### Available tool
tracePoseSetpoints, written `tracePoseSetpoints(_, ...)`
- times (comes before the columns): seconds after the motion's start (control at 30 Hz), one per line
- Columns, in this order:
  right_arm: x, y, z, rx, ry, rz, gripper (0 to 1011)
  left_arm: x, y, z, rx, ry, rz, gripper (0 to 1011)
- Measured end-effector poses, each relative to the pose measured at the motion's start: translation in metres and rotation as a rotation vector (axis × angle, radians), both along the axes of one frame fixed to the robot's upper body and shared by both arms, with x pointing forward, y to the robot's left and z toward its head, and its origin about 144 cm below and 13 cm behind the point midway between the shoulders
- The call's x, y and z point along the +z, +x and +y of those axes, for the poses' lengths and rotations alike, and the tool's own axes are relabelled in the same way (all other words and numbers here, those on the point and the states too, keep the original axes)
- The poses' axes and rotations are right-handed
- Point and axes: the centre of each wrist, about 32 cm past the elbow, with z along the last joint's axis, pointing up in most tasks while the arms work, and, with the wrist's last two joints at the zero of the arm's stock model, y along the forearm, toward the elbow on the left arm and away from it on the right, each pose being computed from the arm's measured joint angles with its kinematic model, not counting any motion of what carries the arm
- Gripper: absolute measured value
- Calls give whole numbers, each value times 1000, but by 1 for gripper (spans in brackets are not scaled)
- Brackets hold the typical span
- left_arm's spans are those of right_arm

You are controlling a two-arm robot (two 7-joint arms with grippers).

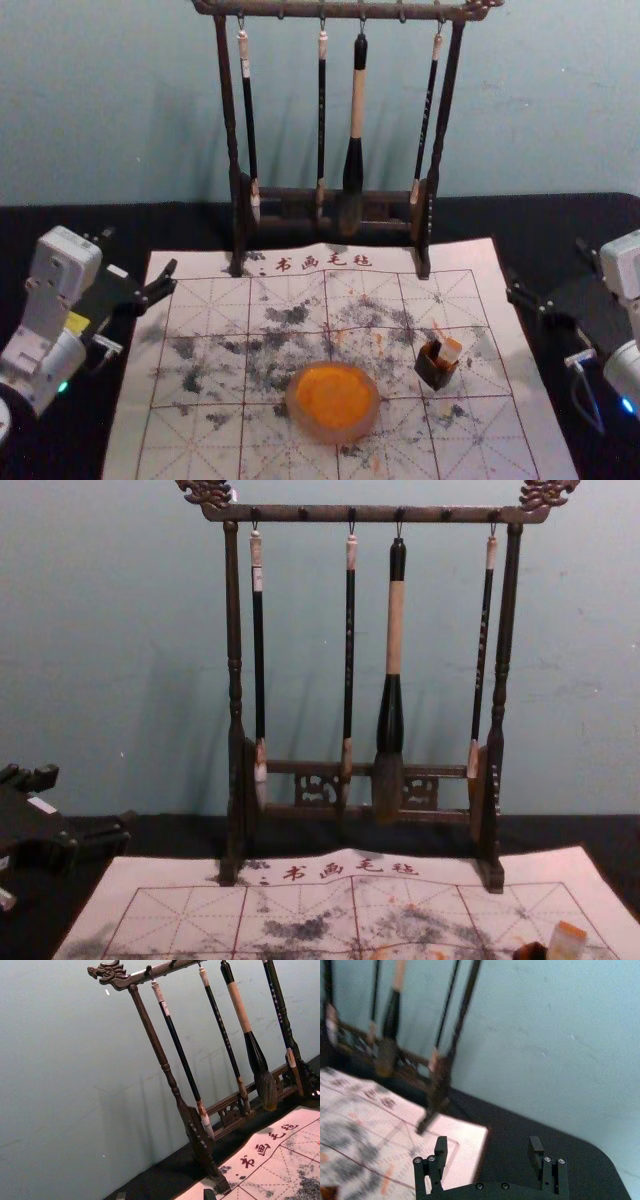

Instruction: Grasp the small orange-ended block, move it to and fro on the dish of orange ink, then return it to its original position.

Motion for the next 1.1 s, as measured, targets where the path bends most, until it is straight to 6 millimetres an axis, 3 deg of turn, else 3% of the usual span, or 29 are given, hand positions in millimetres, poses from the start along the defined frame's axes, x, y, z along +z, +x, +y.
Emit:
tracePoseSetpoints(0.43,-23,-2,1,-73,-91,84,1000,0,0,0,0,0,0,1001)
tracePoseSetpoints(1.1,-22,-1,1,-71,-88,80,1000,0,0,0,0,0,0,1001)
